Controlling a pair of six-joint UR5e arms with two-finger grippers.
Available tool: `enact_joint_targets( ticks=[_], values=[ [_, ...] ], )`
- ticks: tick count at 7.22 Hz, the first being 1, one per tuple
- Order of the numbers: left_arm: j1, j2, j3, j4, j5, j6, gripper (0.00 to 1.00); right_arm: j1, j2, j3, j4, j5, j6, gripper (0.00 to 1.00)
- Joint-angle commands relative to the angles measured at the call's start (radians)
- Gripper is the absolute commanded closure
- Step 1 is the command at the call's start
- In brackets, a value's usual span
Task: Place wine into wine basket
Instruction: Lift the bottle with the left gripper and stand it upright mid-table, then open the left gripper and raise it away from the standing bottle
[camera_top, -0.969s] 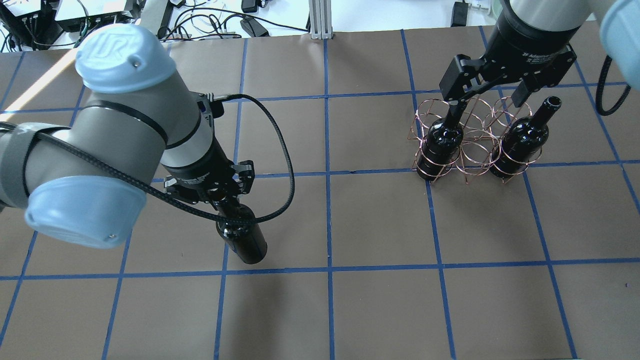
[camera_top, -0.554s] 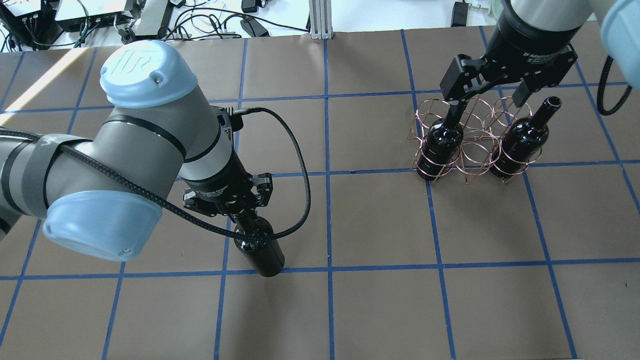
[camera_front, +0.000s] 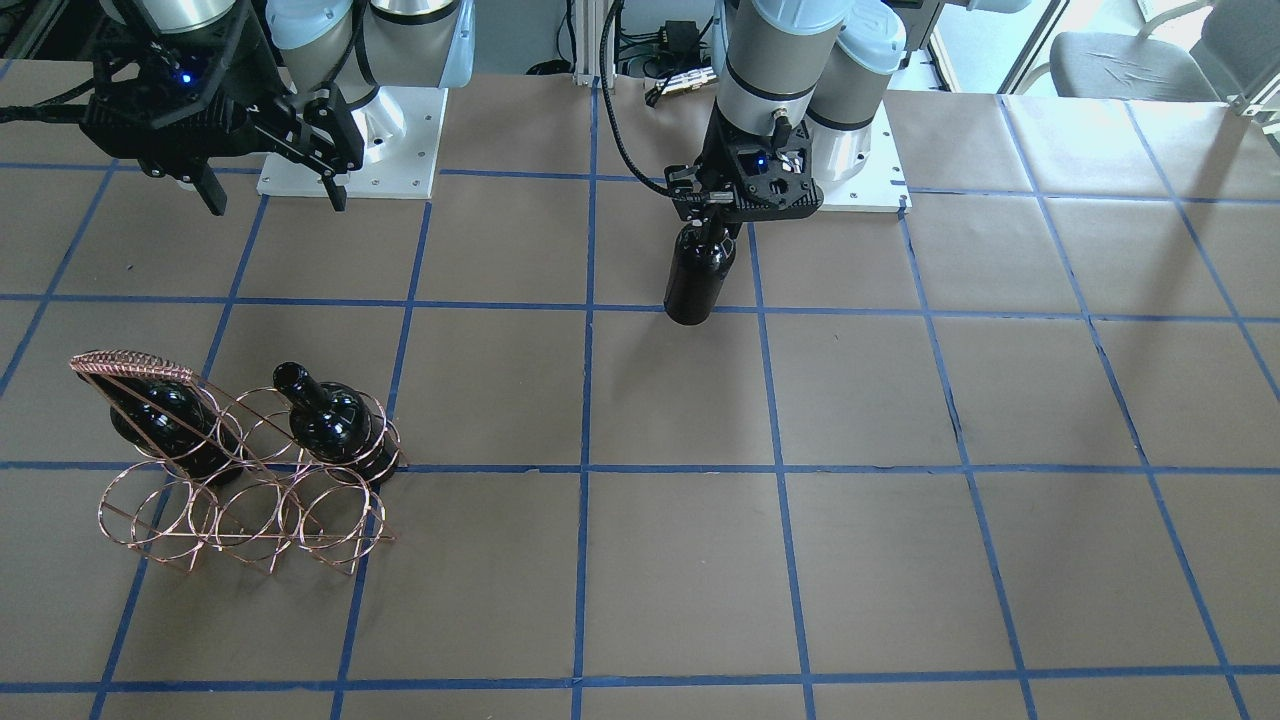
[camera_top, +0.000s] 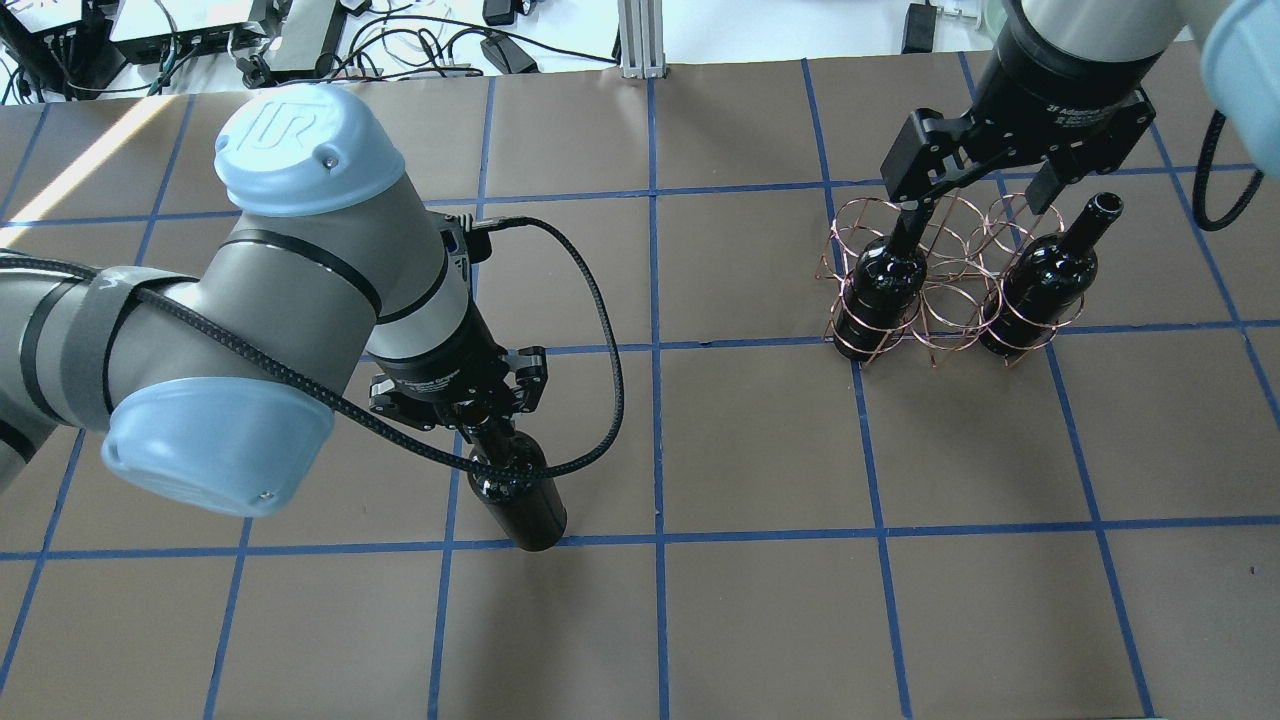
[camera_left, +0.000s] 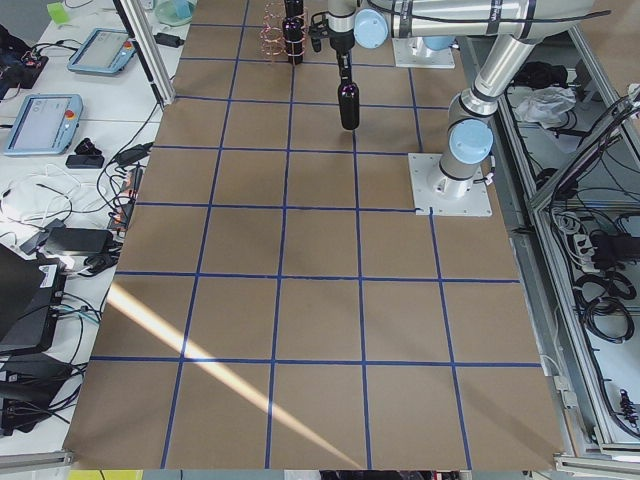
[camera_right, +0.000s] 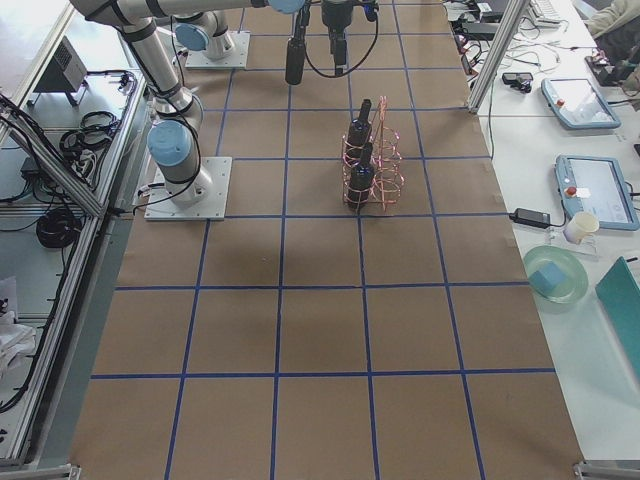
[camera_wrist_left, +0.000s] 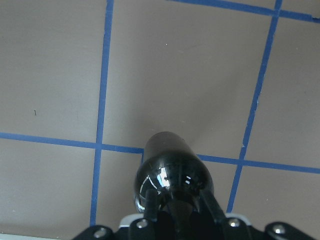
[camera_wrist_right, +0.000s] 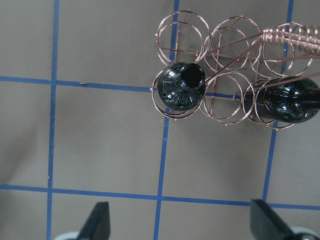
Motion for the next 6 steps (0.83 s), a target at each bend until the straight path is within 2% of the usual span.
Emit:
enact_joint_targets(
  ticks=[1, 2, 4, 5, 6],
  values=[
    [0.001, -0.003, 0.009, 0.001, -0.004, -0.003, 0.41, 0.001, 0.0, 0.0, 0.0, -0.001, 0.0, 0.0],
    [0.003, -0.003, 0.01, 0.001, -0.005, -0.009, 0.37, 0.001, 0.0, 0.0, 0.0, -0.001, 0.0, 0.0],
    [0.013, 0.0, 0.035, 0.003, -0.005, -0.013, 0.14, 0.003, 0.0, 0.0, 0.0, 0.001, 0.003, 0.0],
    [0.026, 0.002, 0.108, -0.028, 0.007, -0.022, 0.01, 0.003, -0.002, 0.0, -0.011, 0.004, 0.018, 0.0],
    [0.091, 0.008, 0.184, -0.12, -0.005, 0.006, 0.0, 0.009, -0.009, -0.002, -0.017, 0.006, 0.025, 0.0]
  ],
)
